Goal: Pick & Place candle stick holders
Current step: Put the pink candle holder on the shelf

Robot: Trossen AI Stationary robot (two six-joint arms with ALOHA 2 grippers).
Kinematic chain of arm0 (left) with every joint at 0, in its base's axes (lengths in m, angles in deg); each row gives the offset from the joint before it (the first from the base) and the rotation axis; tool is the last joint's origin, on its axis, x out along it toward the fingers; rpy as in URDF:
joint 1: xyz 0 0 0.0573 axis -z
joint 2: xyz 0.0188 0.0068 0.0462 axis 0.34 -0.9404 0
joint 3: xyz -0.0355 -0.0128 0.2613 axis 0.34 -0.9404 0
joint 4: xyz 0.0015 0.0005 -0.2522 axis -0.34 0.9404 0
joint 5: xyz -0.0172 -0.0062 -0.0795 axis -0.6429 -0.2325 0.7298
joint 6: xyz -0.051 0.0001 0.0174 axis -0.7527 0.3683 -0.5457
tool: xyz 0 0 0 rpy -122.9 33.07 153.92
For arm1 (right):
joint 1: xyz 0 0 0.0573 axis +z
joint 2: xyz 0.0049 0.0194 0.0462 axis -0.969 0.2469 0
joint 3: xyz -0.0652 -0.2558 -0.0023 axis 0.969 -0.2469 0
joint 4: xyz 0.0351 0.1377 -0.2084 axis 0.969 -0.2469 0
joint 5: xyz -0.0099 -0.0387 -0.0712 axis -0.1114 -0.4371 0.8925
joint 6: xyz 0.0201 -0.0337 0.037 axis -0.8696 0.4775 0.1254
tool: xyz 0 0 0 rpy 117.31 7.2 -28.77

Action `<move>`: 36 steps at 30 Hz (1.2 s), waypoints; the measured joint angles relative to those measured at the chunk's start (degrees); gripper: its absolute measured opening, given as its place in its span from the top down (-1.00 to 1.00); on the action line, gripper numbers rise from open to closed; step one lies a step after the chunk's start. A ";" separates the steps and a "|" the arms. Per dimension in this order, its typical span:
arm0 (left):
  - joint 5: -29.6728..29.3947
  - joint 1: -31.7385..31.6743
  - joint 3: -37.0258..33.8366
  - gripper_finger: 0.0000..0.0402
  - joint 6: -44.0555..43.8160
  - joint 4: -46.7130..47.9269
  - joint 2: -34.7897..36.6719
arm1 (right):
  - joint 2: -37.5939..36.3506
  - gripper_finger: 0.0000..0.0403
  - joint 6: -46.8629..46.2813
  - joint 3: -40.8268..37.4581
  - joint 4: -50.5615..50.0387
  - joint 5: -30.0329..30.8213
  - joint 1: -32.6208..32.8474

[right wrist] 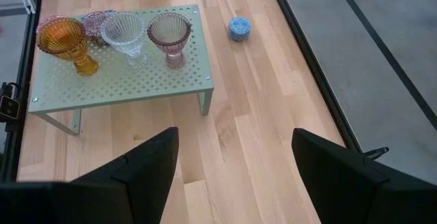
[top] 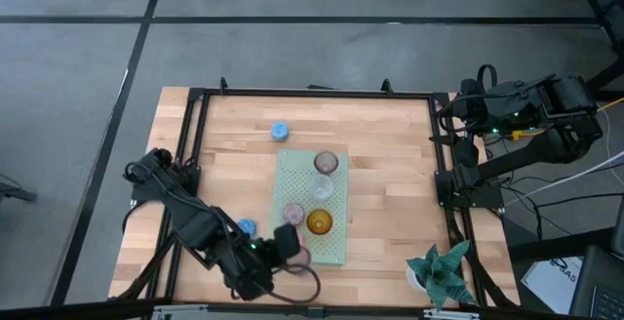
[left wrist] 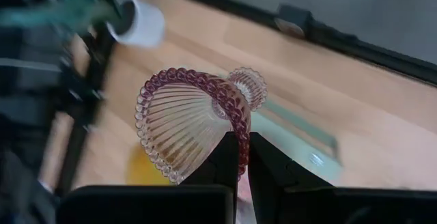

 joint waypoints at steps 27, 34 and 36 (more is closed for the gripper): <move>-6.10 -5.18 0.09 0.93 9.69 -2.28 -7.93 | 0.00 -0.43 0.00 -0.01 0.00 0.00 -0.02; -5.89 -6.13 0.09 0.92 9.55 -0.64 -7.93 | 0.00 -0.43 0.00 -0.01 0.00 0.00 -0.02; -5.97 -6.25 0.07 0.92 9.55 -0.62 -7.93 | 0.00 -0.43 0.00 -0.01 0.00 0.00 -0.01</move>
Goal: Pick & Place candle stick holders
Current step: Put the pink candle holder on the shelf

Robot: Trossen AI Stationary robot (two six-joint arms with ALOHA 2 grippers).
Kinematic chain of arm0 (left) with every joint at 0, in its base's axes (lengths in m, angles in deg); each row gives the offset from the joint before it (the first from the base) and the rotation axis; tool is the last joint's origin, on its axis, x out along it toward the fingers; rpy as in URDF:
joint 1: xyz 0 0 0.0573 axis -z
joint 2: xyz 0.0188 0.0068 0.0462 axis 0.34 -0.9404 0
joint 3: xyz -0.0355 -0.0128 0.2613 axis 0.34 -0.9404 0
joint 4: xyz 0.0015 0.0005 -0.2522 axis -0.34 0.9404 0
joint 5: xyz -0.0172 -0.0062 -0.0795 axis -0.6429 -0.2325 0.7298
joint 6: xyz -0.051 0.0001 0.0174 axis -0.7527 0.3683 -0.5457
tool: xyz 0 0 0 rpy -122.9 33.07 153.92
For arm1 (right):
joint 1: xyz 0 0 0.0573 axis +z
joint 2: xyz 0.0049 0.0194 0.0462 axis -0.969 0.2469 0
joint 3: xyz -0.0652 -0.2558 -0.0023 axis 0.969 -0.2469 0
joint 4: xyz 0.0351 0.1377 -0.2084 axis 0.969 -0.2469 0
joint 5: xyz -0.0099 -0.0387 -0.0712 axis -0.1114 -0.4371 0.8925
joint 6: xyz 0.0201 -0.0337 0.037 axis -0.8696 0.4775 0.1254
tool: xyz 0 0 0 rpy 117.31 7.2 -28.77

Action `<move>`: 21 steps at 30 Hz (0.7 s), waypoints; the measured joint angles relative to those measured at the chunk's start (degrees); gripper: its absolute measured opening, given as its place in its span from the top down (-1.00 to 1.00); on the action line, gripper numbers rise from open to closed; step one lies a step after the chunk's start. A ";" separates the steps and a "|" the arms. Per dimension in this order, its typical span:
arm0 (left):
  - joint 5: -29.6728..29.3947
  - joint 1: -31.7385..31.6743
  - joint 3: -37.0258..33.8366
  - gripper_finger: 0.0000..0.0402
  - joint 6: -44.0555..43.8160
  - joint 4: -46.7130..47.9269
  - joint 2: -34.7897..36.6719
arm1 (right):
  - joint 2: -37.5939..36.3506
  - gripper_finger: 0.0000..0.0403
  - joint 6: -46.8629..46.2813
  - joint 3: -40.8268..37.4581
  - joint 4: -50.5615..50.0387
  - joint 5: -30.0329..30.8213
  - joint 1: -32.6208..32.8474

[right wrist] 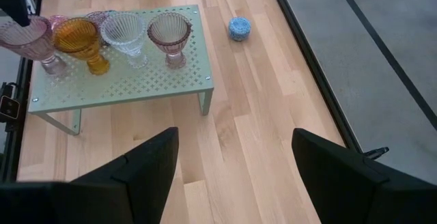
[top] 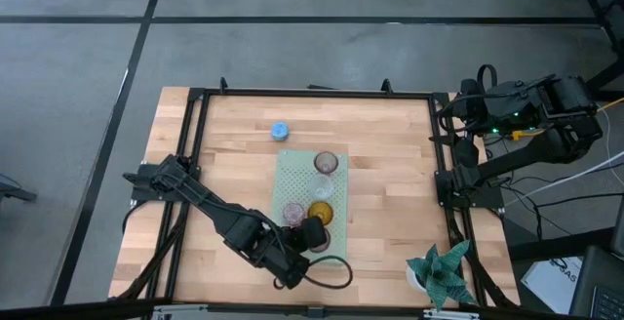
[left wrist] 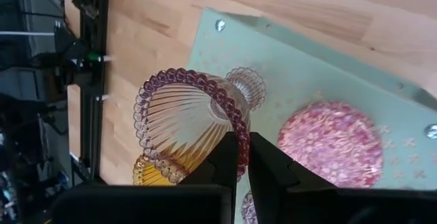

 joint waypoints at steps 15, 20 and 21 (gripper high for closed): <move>2.01 -0.15 0.00 0.76 -0.13 -0.09 0.04 | 0.00 -0.43 0.00 0.02 0.00 0.00 0.01; 1.37 -0.20 0.00 0.71 -0.33 -0.22 0.09 | 0.00 -0.43 0.00 0.02 0.00 0.00 0.00; 1.41 -0.20 0.00 0.69 -0.87 -0.32 0.09 | 0.00 -0.43 0.00 0.01 0.00 0.00 0.00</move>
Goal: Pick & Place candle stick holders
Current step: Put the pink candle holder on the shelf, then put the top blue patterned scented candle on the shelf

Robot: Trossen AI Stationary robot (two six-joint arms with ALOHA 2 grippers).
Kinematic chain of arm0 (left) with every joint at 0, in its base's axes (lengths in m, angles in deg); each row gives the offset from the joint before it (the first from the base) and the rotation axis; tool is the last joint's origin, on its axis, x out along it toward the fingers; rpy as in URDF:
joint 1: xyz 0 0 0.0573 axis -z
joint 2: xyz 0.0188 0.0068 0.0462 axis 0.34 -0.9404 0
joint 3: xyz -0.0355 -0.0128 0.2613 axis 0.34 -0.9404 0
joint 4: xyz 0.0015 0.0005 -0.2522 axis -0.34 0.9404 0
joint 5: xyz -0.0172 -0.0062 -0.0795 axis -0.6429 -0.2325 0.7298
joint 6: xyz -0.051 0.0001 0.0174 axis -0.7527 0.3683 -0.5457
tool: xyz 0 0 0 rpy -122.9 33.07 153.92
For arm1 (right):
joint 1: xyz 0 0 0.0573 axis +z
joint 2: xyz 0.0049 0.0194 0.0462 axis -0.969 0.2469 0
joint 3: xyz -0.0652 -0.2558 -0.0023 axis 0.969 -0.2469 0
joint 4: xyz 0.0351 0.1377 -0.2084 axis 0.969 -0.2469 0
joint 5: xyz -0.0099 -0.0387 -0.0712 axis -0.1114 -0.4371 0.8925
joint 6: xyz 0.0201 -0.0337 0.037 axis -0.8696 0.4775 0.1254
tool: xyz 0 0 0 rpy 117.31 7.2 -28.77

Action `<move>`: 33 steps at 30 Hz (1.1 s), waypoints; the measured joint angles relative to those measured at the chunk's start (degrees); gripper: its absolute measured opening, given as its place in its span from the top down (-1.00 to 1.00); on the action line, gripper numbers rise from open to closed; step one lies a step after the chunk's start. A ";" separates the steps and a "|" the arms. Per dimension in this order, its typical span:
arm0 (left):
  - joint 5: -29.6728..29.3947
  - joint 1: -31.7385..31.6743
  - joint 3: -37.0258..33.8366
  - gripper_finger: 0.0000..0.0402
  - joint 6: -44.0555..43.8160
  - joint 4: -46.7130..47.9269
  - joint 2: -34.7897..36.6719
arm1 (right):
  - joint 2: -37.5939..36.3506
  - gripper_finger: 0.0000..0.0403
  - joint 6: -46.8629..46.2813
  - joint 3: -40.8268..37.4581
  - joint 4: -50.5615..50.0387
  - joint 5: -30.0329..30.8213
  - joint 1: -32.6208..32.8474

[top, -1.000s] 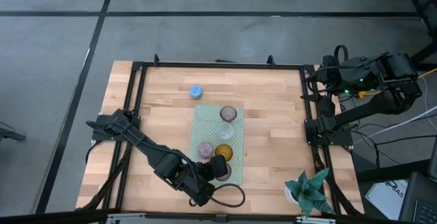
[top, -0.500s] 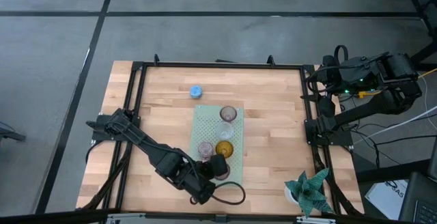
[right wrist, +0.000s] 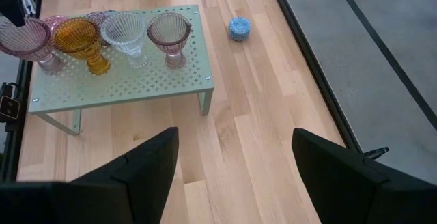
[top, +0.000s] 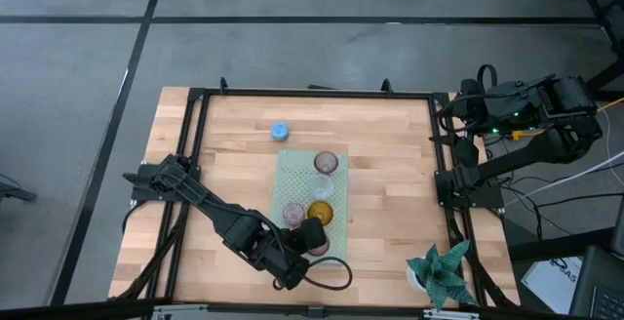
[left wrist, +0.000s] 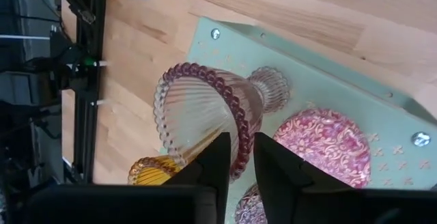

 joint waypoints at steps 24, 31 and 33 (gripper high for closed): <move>1.08 1.29 -0.07 0.16 -13.55 1.11 4.96 | 0.00 -0.43 0.00 -0.01 0.00 0.00 -0.01; 1.19 -0.17 -0.05 0.20 -31.89 9.66 11.69 | 0.00 -0.43 0.02 0.00 0.00 0.00 -0.01; 1.17 -0.83 -0.08 0.21 -35.89 11.77 13.35 | 0.00 -0.43 0.00 -0.01 0.00 0.00 0.00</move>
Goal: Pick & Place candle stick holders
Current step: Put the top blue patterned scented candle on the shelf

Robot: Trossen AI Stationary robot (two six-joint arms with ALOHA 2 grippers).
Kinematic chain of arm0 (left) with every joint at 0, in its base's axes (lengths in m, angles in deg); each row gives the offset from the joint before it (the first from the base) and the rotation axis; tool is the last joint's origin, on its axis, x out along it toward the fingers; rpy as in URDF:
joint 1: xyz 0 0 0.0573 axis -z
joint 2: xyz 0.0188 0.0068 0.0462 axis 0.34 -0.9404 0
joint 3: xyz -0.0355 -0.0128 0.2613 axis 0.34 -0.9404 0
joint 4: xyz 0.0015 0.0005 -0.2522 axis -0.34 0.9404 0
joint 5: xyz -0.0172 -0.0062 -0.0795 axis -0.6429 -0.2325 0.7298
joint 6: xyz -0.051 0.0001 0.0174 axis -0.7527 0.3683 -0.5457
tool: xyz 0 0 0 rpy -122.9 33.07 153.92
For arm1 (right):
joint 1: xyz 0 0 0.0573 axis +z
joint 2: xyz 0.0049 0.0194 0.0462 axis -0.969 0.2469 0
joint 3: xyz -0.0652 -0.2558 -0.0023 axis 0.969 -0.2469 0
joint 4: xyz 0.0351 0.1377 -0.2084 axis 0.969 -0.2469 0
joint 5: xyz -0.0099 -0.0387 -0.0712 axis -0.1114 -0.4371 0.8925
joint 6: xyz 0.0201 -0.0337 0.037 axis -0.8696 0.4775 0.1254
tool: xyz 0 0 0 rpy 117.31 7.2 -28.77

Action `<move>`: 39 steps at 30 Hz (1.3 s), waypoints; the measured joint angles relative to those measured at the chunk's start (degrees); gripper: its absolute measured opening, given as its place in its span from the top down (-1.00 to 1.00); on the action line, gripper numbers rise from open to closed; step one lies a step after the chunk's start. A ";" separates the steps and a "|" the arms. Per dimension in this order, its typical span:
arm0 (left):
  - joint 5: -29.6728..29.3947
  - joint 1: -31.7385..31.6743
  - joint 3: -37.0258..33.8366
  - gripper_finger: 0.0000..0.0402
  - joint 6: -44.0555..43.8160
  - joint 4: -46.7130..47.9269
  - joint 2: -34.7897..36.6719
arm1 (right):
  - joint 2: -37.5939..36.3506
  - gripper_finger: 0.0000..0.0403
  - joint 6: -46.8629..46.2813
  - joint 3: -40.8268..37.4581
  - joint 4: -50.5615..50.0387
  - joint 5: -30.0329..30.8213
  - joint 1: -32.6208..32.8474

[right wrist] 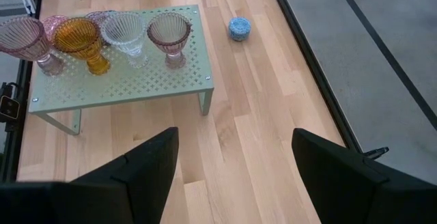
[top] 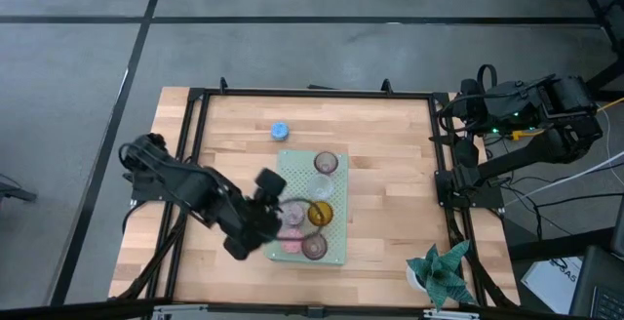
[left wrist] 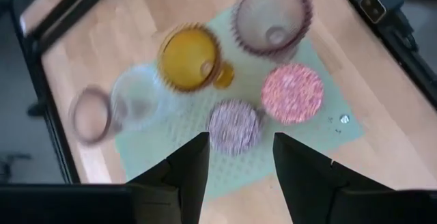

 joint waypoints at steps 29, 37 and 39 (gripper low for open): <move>-9.39 -11.77 -54.13 0.22 -20.88 -27.40 45.09 | 0.02 -0.43 0.00 0.02 0.02 0.00 -0.01; -9.55 -20.87 -55.00 0.22 -21.11 -27.39 46.97 | -3.59 -0.43 2.47 -7.40 15.18 -2.10 0.54; -9.55 -22.97 -55.00 0.22 -20.85 -27.44 46.61 | -8.49 -0.43 8.59 -15.94 28.17 -10.25 1.32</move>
